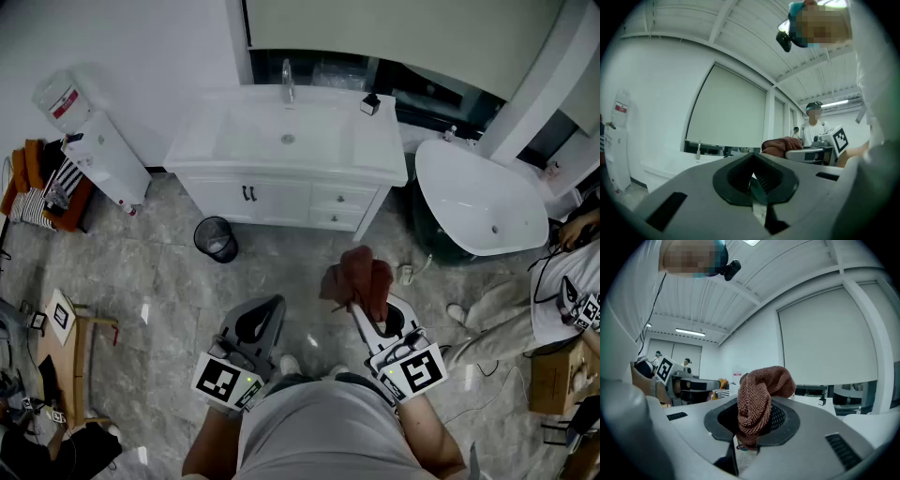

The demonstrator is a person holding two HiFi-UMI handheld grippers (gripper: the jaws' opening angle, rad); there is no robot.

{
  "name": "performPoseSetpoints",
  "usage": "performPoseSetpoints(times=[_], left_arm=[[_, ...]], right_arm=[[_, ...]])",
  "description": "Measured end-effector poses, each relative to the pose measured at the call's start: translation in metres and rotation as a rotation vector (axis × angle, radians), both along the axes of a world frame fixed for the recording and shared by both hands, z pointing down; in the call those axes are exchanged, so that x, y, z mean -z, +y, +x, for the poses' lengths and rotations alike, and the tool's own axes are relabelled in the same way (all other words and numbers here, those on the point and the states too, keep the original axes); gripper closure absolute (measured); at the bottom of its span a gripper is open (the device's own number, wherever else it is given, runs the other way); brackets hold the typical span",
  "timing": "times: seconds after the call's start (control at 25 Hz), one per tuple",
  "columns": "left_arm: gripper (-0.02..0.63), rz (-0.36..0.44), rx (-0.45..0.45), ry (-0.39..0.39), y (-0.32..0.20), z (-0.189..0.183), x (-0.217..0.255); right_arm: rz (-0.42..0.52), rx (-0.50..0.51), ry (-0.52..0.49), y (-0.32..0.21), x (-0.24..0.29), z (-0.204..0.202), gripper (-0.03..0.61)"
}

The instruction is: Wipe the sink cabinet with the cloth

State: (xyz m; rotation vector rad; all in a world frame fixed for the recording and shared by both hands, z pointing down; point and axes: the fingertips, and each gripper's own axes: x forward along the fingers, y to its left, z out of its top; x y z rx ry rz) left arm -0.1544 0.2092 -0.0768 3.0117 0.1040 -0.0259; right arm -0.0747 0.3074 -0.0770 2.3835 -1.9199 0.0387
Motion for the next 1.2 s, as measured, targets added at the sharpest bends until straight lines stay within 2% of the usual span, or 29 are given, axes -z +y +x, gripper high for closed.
performPoseSetpoints(times=[0.32,0.52,0.68,0.84,0.96,1.2], left_arm=[[0.603,-0.021,0.017,-0.015,-0.046,-0.002,-0.017],[0.603,-0.028,-0.006,-0.045,-0.068,0.002,-0.032],[0.603,-0.037,0.010,-0.067,-0.080,0.013,-0.042],[0.603,-0.057,0.078,-0.102,-0.094,0.031,-0.058],[0.603,-0.077,0.146,-0.122,-0.105,0.059,-0.070],[0.603,-0.114,0.348,-0.153,-0.128,0.129,-0.092]], right_arm=[[-0.033,-0.017,-0.019,-0.039,-0.017,0.004,0.495],[-0.034,-0.042,-0.130,-0.060,-0.036,0.018,0.495],[-0.042,-0.042,-0.170,-0.078,-0.049,0.037,0.495],[-0.049,0.005,-0.200,-0.100,-0.064,0.067,0.495],[-0.068,0.052,-0.215,-0.115,-0.074,0.105,0.495],[-0.140,0.170,-0.249,-0.153,-0.111,0.197,0.495]])
